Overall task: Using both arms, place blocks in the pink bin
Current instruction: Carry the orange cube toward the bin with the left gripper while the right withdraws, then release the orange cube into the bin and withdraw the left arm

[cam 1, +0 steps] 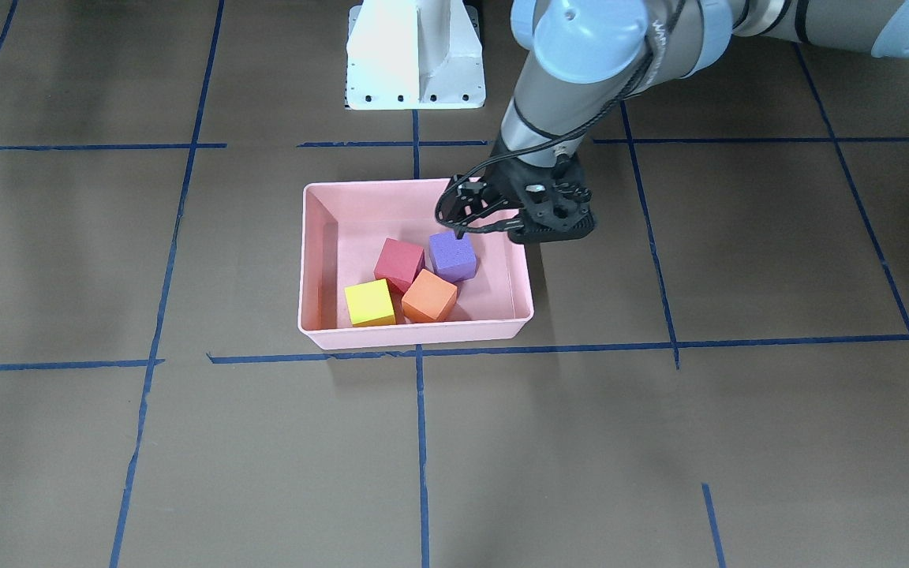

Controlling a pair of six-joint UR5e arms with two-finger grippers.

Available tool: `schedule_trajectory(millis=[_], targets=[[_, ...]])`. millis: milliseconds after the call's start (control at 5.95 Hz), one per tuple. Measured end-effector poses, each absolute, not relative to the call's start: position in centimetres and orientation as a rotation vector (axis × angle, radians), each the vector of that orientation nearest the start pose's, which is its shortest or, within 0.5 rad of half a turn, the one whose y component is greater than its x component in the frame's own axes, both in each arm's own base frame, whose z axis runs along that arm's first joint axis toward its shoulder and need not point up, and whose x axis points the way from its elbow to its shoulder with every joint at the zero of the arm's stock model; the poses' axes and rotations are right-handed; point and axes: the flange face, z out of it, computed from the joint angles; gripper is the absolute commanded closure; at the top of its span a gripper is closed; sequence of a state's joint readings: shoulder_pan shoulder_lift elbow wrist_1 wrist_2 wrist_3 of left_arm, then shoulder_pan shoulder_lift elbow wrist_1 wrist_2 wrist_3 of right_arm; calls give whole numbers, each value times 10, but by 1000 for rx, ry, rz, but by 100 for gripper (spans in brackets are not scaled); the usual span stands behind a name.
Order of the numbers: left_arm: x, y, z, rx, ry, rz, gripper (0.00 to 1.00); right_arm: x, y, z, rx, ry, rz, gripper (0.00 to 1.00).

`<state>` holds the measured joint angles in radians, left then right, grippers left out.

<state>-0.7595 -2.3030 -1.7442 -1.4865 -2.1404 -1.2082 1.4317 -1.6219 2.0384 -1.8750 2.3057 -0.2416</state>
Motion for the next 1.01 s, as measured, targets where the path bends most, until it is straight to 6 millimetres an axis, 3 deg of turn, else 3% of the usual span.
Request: schedule_trajectory(millis=[336,504,672,840,1008], targets=[[370,-511,226,58,894,25,0,46,-402,541,100,-738,-321,0],[322,-526,279,109,845,140,0,61,-380,563,67,-743,-268,0],[248,-545,342,141,810,241,0,69,-369,577,44,-746,-238,0],[156,-555,411,163,787,298,0,71,-368,587,38,-747,-225,0],[72,-546,477,167,764,310,0,72,-373,598,45,-745,-216,0]])
